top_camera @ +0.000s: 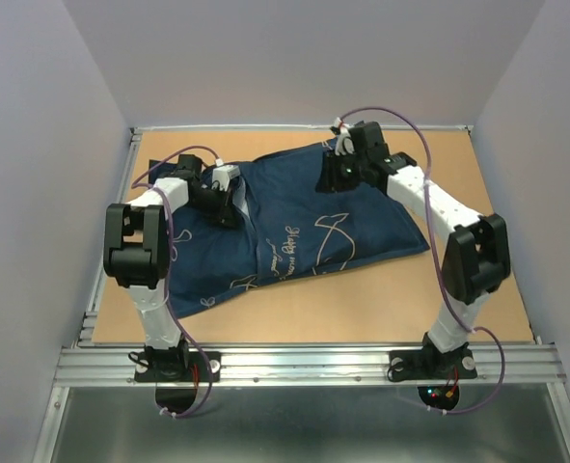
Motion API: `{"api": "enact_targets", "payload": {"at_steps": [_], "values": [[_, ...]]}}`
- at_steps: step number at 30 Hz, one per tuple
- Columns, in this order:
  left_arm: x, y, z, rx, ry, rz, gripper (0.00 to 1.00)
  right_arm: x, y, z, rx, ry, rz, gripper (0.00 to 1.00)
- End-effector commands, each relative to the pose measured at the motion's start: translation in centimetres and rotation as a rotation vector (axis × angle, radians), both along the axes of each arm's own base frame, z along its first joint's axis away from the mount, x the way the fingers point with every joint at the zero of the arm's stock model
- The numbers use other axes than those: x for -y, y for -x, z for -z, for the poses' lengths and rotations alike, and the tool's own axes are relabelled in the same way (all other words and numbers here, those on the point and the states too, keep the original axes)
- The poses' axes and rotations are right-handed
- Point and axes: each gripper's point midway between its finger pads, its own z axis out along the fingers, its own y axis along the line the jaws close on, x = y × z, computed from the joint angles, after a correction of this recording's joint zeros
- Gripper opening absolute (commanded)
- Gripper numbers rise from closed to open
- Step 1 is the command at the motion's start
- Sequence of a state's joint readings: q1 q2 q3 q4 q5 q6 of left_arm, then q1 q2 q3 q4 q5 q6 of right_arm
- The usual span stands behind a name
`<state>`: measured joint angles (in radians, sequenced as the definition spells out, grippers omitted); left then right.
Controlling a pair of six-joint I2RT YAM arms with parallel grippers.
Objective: Put the pillow into the pillowcase
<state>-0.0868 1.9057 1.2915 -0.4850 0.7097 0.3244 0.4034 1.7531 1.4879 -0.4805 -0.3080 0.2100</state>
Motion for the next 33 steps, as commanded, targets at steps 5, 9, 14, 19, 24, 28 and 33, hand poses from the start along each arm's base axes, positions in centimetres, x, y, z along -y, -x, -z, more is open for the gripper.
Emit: {"api": "enact_targets", "payload": {"at_steps": [5,9,14,19,24,28,33], "values": [[0.4,1.9,-3.6,0.043,0.186,0.007,0.16,-12.8,1.5,1.1,-0.076,-0.095,-0.196,0.48],[0.4,1.4,-6.2,0.123,0.205,-0.024,0.2,-16.5,1.7,2.4,-0.1,-0.104,-0.214,0.57],[0.0,1.1,-7.0,0.145,0.184,-0.054,0.22,-18.9,1.5,3.2,-0.113,-0.119,-0.22,0.64],[-0.6,1.1,-7.5,0.165,0.174,-0.092,0.22,-20.2,1.1,3.7,-0.112,-0.12,-0.21,0.65],[-0.5,0.5,-8.7,0.198,0.191,-0.117,0.23,-20.0,-0.3,5.8,-0.085,-0.064,-0.178,0.47],[-0.2,-0.2,-10.0,0.221,0.22,-0.128,0.25,-19.5,0.0,4.8,-0.062,-0.059,-0.201,0.07],[0.4,-0.6,-10.1,0.216,0.276,-0.148,0.25,-17.5,-0.1,-0.5,-0.038,-0.162,-0.24,0.01]]}}
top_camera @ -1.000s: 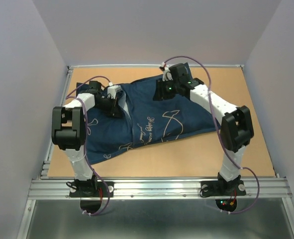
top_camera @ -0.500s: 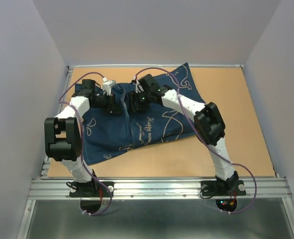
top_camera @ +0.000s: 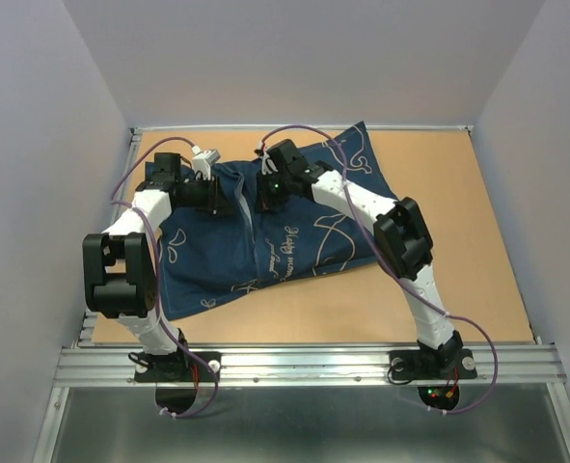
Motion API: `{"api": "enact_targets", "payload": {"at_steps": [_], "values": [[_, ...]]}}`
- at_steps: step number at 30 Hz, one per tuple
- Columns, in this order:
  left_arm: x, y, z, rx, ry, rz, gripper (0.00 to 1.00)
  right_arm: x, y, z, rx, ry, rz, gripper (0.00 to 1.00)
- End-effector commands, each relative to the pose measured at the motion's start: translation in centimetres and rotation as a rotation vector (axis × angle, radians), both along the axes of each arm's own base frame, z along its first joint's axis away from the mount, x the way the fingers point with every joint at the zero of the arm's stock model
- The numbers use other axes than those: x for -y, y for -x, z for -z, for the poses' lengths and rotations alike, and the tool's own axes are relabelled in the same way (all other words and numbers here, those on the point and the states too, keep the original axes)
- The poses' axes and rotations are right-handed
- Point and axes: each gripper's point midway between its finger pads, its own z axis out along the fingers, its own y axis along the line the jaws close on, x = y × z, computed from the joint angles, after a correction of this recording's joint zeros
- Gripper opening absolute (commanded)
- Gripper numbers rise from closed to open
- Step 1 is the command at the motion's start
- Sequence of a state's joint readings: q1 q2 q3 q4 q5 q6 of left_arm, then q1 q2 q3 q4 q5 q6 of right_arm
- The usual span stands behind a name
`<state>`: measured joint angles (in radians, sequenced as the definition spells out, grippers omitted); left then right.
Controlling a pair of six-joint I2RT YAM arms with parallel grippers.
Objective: Put the pillow into the pillowcase
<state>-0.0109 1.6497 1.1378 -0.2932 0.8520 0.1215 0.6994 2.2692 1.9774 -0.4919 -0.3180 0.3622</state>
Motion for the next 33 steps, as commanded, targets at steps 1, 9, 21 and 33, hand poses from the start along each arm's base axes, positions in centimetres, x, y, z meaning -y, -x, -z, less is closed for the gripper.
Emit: {"api": "enact_targets", "payload": {"at_steps": [1,9,21,33], "values": [[0.9,-0.8,-2.5,0.068,0.083,-0.012,0.25,1.7,-0.8,-8.2,0.085,-0.145,-0.025,0.01],[3.4,-3.6,4.6,0.02,-0.039,-0.033,0.25,2.6,1.7,-16.5,0.092,-0.38,-0.152,0.0],[2.9,-0.2,-2.9,0.14,0.149,0.097,0.7,1.9,2.4,-12.3,-0.054,-0.39,-0.161,0.01],[-8.1,0.9,-2.2,0.068,-0.102,-0.258,0.68,-4.1,4.6,-3.4,-0.222,-0.342,-0.219,0.01]]}}
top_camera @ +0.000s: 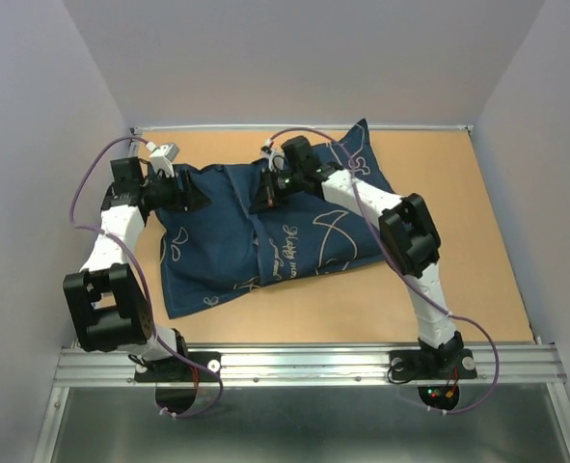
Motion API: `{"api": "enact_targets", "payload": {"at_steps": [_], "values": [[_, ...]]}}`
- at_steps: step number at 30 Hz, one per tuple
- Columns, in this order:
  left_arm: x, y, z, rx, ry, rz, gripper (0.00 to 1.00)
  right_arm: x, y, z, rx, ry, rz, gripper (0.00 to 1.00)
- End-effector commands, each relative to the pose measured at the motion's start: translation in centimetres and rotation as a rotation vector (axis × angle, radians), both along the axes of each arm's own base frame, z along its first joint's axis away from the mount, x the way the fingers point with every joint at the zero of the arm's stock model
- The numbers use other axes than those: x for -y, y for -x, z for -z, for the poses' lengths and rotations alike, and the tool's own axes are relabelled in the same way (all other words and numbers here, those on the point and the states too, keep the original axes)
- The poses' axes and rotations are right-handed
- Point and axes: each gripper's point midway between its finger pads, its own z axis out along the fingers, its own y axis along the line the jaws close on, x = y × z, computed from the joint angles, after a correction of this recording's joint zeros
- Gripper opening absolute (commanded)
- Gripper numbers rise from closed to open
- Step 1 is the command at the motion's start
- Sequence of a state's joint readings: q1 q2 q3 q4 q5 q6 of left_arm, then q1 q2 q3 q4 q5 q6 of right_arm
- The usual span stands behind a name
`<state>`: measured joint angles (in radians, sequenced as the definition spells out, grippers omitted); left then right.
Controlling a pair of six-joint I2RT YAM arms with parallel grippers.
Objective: Put the pillow into the pillowcase
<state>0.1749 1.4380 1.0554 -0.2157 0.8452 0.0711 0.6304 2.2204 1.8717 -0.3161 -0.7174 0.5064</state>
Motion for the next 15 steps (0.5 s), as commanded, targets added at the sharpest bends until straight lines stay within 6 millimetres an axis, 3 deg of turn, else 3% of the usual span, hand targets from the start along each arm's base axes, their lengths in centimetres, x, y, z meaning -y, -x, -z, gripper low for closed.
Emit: {"api": "enact_targets", "payload": {"at_steps": [1,5,6,7,8,9,11,12,14,15], "values": [[-1.3,1.6,4.0,-0.136,-0.081,-0.05,0.67,-3.4,2.2,2.6,-0.055,-0.017,-0.076,0.01],[0.4,0.8,6.1,-0.161,-0.058,-0.009,0.66,-2.5,-0.8,5.4,-0.004,0.065,0.031,0.01],[0.9,0.5,6.7,-0.168,-0.056,0.0,0.65,-2.1,-1.9,5.6,0.02,0.079,0.063,0.01],[1.4,-0.2,7.7,-0.198,-0.047,0.006,0.65,-0.7,-4.6,5.8,0.053,0.102,0.138,0.01],[2.9,-0.8,8.0,-0.185,-0.05,0.042,0.65,0.0,-6.5,5.5,0.072,0.099,0.178,0.01],[3.8,-1.3,8.3,-0.187,-0.054,0.065,0.65,2.1,-9.3,5.1,0.085,0.097,0.242,0.01],[4.4,-4.5,8.7,-0.168,-0.085,0.075,0.65,4.4,-12.3,4.6,0.12,0.104,0.311,0.01],[6.2,-5.3,8.7,-0.158,-0.092,0.117,0.65,6.6,-14.3,3.8,0.147,0.108,0.363,0.01],[7.8,-9.2,7.2,-0.107,-0.099,0.131,0.65,8.7,-15.6,2.9,0.176,0.108,0.385,0.01],[8.0,-9.9,6.4,-0.109,-0.088,0.142,0.65,10.2,-16.2,1.2,0.194,0.089,0.396,0.19]]}}
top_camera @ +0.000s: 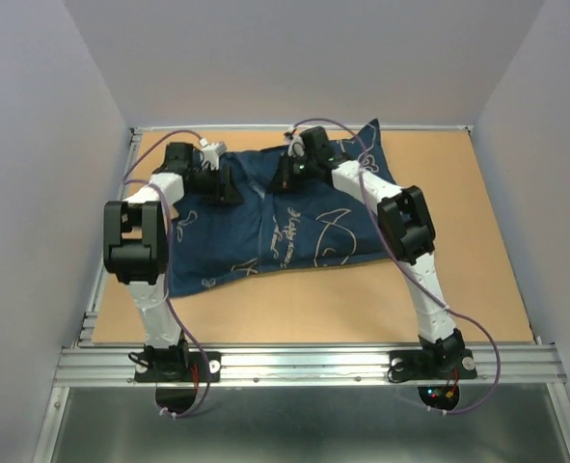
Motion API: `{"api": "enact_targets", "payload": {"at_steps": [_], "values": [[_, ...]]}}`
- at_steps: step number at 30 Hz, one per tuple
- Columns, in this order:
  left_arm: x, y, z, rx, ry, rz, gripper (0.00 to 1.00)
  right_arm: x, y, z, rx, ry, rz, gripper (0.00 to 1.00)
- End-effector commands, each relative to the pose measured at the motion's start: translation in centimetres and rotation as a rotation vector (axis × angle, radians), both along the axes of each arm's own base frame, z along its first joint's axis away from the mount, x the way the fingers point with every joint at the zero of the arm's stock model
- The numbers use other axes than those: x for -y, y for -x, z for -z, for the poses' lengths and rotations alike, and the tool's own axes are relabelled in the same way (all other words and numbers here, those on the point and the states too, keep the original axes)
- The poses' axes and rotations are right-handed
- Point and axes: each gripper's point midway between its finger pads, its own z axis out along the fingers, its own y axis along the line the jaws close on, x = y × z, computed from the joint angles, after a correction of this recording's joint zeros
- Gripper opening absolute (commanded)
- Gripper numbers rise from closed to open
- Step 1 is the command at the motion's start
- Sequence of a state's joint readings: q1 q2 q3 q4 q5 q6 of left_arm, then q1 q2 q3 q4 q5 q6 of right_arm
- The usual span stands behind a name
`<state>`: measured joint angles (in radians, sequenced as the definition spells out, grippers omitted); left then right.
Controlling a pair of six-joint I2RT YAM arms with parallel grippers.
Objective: Put the pillow into the pillowcase
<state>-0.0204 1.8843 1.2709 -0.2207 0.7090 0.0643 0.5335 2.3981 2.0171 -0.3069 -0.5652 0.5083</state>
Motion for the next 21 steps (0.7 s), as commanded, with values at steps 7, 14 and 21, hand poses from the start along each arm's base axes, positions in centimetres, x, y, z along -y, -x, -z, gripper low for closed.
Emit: {"api": "enact_targets", "payload": {"at_steps": [7,14,21], "values": [[-3.5,-6.1,-12.7,0.358,-0.073,-0.002,0.87,16.6,-4.4,-13.3,0.347,0.084,0.103,1.0],[-11.9,2.8,-7.7,0.242,-0.397,0.117,0.91,33.8,6.7,-9.3,0.166,0.507,0.093,1.0],[-13.8,7.8,-2.9,0.202,-0.526,0.22,0.91,49.2,17.4,-1.2,-0.044,0.796,0.123,1.0]]}}
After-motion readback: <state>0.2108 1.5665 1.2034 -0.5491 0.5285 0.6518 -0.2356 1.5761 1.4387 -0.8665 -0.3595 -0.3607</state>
